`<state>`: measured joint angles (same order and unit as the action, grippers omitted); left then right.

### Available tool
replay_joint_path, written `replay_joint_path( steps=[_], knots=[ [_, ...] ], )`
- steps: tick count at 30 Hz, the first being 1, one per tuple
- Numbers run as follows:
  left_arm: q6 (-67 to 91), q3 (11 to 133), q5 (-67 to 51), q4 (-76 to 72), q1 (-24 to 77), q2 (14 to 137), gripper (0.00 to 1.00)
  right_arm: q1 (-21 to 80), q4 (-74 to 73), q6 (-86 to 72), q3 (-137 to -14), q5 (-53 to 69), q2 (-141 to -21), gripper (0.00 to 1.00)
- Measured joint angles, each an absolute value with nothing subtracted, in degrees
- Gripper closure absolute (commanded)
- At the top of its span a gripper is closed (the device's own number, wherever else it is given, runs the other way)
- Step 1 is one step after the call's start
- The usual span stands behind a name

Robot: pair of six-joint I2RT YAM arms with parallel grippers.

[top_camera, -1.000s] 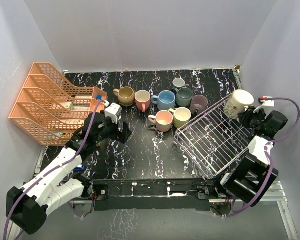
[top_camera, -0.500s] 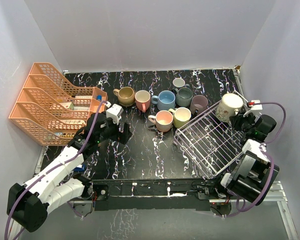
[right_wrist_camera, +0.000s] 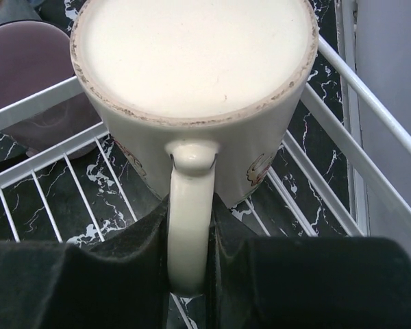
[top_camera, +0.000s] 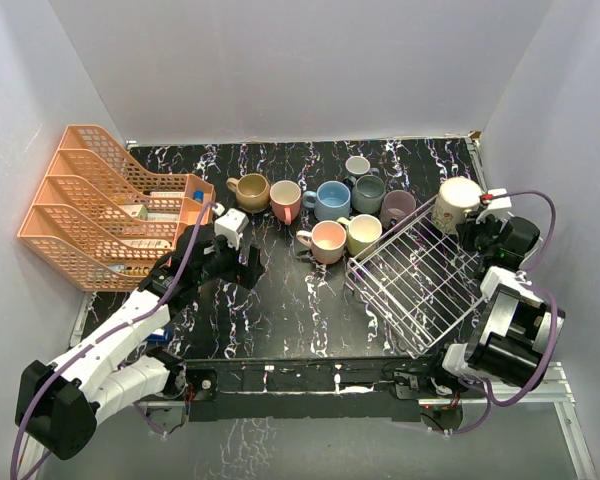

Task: Load the cups into the dish rack
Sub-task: Turn the cup upside down in the dish rack.

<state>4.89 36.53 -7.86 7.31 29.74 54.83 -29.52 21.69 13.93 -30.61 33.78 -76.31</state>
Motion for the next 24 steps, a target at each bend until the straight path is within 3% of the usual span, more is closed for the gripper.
replay_joint_path(
  steps=[24],
  knots=[
    [4.6, 36.5, -7.9, 7.3, 29.7, 54.9, 0.03, -27.7, 4.0, 20.8, -42.3, 30.1, -76.1, 0.08]
  ],
)
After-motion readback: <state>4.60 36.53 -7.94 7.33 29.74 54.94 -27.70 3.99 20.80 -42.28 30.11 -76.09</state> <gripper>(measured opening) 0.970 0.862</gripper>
